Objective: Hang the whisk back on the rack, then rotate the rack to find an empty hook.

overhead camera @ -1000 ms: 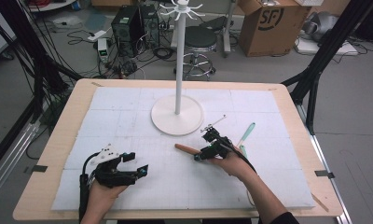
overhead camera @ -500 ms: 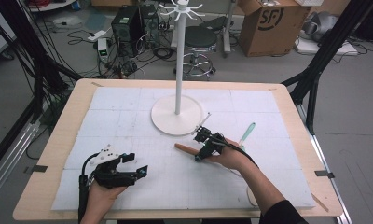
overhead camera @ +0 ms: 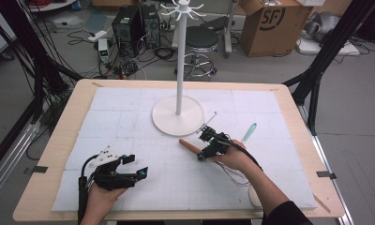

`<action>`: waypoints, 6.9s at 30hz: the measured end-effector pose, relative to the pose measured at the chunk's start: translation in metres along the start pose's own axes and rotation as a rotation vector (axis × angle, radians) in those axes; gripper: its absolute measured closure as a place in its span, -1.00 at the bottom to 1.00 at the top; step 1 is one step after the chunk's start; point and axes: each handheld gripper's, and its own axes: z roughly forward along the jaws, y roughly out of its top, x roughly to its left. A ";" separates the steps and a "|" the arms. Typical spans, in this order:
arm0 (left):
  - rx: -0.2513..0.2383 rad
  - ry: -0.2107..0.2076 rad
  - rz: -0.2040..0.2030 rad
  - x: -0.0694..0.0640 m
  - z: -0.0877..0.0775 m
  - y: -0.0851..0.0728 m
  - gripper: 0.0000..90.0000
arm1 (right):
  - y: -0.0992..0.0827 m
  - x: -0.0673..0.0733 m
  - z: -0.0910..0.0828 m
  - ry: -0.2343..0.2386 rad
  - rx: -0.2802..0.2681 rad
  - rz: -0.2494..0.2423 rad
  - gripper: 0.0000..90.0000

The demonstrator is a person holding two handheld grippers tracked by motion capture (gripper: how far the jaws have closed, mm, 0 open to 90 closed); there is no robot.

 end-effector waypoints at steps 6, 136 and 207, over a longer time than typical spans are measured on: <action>-0.013 0.009 0.001 0.000 -0.004 0.000 -0.47 | -0.011 -0.008 -0.037 0.171 -0.252 0.042 0.63; 0.025 0.019 0.007 0.004 0.017 -0.002 -0.49 | 0.081 -0.019 -0.197 0.188 -1.265 0.140 -0.16; 0.024 0.002 0.009 0.002 0.020 -0.001 -0.52 | 0.148 0.003 -0.224 0.242 -1.257 0.121 1.00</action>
